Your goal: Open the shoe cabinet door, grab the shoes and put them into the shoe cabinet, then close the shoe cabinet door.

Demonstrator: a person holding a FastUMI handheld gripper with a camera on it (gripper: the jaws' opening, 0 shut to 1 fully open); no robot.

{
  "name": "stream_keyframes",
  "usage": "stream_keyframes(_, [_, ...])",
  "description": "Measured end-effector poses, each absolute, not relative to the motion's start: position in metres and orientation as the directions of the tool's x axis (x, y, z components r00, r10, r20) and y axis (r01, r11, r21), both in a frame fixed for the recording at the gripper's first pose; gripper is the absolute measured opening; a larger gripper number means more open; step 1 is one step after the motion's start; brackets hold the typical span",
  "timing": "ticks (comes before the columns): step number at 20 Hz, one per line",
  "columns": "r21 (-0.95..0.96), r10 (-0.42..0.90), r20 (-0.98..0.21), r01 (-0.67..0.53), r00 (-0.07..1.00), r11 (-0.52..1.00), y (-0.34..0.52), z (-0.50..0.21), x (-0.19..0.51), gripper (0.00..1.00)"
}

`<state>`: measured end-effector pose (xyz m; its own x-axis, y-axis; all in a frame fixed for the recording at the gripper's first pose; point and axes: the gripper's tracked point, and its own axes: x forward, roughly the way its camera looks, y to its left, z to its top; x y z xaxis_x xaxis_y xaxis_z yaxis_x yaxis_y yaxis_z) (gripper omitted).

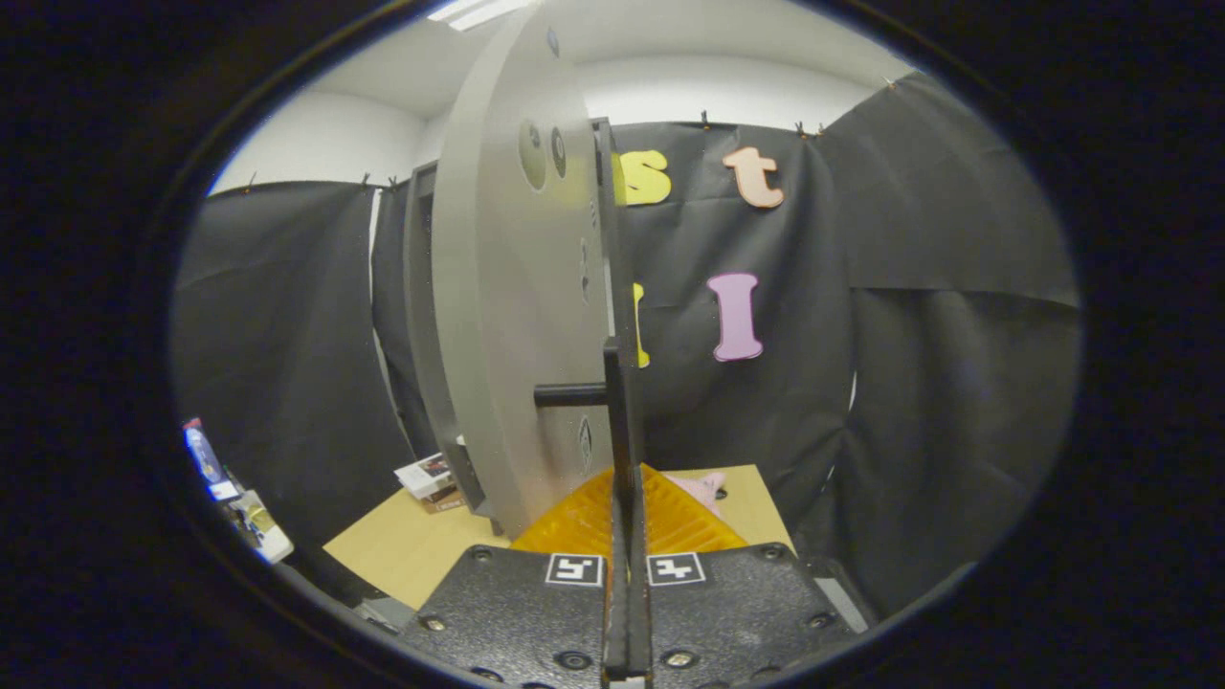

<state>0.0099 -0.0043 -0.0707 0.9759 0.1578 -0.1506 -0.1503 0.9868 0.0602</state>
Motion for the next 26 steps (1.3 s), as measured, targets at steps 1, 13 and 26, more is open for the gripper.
stream_keyframes(1, [0.044, 0.15, -0.145, -0.145, 0.978, 0.988, -0.008, -0.069, 0.012, 0.04])
stream_keyframes(13, [0.016, 0.047, -0.143, -0.045, 0.989, 0.999, -0.029, -0.073, 0.001, 0.14])
stream_keyframes(26, [-0.005, -0.113, -0.126, 0.114, 0.986, 0.993, -0.017, -0.094, -0.039, 0.97])
